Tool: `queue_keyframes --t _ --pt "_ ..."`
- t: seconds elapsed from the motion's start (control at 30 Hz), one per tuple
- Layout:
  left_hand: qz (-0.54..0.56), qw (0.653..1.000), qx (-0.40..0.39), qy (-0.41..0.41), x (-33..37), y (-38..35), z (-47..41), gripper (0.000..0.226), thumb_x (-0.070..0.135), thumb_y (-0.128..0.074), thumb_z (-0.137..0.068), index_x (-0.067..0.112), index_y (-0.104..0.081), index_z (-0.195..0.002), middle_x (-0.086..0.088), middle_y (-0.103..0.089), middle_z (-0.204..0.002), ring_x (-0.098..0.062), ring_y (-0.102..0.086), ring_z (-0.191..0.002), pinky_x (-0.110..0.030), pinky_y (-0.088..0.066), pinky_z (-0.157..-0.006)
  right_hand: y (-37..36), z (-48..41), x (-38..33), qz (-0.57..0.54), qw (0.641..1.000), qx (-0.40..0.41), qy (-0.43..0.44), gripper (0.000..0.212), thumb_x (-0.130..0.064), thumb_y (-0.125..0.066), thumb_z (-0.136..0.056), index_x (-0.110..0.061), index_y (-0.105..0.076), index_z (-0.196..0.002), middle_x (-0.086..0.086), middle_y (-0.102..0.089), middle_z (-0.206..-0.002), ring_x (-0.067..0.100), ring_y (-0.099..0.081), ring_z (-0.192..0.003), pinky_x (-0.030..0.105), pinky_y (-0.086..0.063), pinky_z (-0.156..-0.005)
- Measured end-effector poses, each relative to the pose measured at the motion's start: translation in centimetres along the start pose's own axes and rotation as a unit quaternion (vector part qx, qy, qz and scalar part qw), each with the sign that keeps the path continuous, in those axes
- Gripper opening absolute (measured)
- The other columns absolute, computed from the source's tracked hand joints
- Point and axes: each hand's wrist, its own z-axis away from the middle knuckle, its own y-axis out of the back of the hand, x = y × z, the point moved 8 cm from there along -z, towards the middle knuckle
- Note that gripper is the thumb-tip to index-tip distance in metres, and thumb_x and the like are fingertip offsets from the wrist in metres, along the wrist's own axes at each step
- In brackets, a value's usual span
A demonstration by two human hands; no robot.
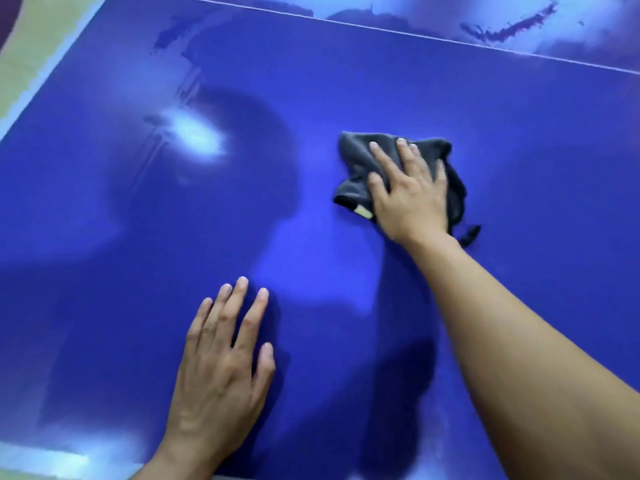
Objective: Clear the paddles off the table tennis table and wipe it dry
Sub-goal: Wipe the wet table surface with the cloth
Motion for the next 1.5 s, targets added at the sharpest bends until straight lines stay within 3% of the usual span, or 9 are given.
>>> queue_keyframes --t 0.2,0.37,0.53,0.6,0.83,0.93,1.17,1.3,1.5 --pt "-0.018 0.999 -0.017 0.022 0.1 -0.1 0.2 0.061 0.035 -0.038 -0.096 0.013 -0.044 -0.152 -0.009 -0.033 -0.163 -0.028 -0.029 -0.152 -0.046 -0.019 -0.125 4.6 7.2 16.8 0.003 0.982 0.035 -0.183 0.061 -0.057 -0.026 -0.099 -0.043 -0.032 -0.158 0.005 -0.019 -0.17 0.013 -0.009 -0.157 0.051 0.003 -0.126" --pt "-0.002 1.0 0.006 0.031 -0.1 0.2 0.4 0.06 0.035 -0.04 -0.095 0.013 -0.045 -0.151 -0.009 -0.037 -0.161 -0.028 -0.031 -0.151 -0.045 -0.02 -0.125 4.9 8.2 17.7 0.013 0.979 0.038 -0.198 0.059 -0.055 -0.026 -0.101 -0.04 -0.03 -0.159 0.007 -0.017 -0.17 0.017 -0.008 -0.158 0.052 0.005 -0.125" --pt "0.099 0.994 0.044 0.018 -0.3 1.1 0.7 0.057 0.031 -0.048 -0.094 0.011 -0.048 -0.148 -0.004 -0.05 -0.151 -0.022 -0.041 -0.146 -0.05 -0.026 -0.123 4.8 8.2 16.8 0.015 0.975 0.035 -0.22 0.06 -0.056 -0.026 -0.1 -0.041 -0.03 -0.158 0.009 -0.017 -0.17 0.022 -0.01 -0.158 0.059 0.003 -0.124" --pt "0.121 0.991 0.045 0.017 -0.7 1.5 0.7 0.057 0.03 -0.05 -0.093 0.011 -0.049 -0.147 -0.004 -0.049 -0.152 -0.023 -0.04 -0.146 -0.05 -0.027 -0.122 4.3 8.4 14.8 0.017 0.972 0.044 -0.232 0.06 -0.055 -0.027 -0.101 -0.04 -0.03 -0.159 0.011 -0.017 -0.17 0.024 -0.01 -0.158 0.061 0.003 -0.123" --pt "-0.012 0.999 -0.003 -0.044 -5.9 3.7 6.4 0.066 0.032 -0.046 -0.094 0.01 -0.038 -0.156 -0.007 -0.03 -0.165 -0.027 -0.025 -0.154 -0.05 -0.023 -0.123 -0.2 6.9 -1.5 0.033 0.989 0.033 -0.143 0.059 -0.054 -0.025 -0.103 -0.042 -0.024 -0.16 0.011 -0.013 -0.171 0.023 -0.005 -0.158 0.062 0.004 -0.123" --pt "-0.005 1.0 0.002 -0.014 -10.8 4.6 8.9 0.064 0.033 -0.044 -0.095 0.008 -0.04 -0.154 -0.007 -0.032 -0.165 -0.028 -0.027 -0.153 -0.05 -0.025 -0.121 -3.0 6.1 -11.2 0.05 0.995 0.022 -0.08 0.058 -0.054 -0.024 -0.103 -0.044 -0.02 -0.16 0.009 -0.012 -0.171 0.021 -0.004 -0.158 0.065 0.002 -0.122" --pt "0.026 1.0 -0.003 -0.015 -11.7 4.6 9.6 0.06 0.033 -0.046 -0.095 0.01 -0.047 -0.151 -0.009 -0.036 -0.162 -0.029 -0.03 -0.152 -0.047 -0.025 -0.123 -8.0 8.5 -30.2 0.032 0.994 -0.014 0.102 0.059 -0.057 -0.025 -0.102 -0.047 -0.02 -0.16 0.005 -0.012 -0.172 0.021 -0.002 -0.159 0.063 0.006 -0.122" --pt "0.019 1.0 -0.007 -0.009 -11.8 4.4 9.8 0.059 0.034 -0.043 -0.098 0.007 -0.046 -0.151 -0.01 -0.035 -0.162 -0.03 -0.03 -0.152 -0.048 -0.024 -0.123 -8.4 9.7 -32.3 0.016 0.99 -0.038 0.131 0.057 -0.056 -0.025 -0.103 -0.048 -0.02 -0.159 0.003 -0.011 -0.172 0.018 0.0 -0.158 0.061 0.008 -0.122" --pt "-0.019 0.999 0.009 -0.024 -9.4 4.7 10.1 0.06 0.028 -0.043 -0.095 0.006 -0.045 -0.151 -0.013 -0.035 -0.162 -0.032 -0.033 -0.15 -0.051 -0.027 -0.121 -6.9 10.3 -28.3 -0.004 0.991 -0.039 0.129 0.057 -0.057 -0.027 -0.103 -0.049 -0.022 -0.159 -0.003 -0.011 -0.172 0.012 -0.002 -0.158 0.054 0.009 -0.124"
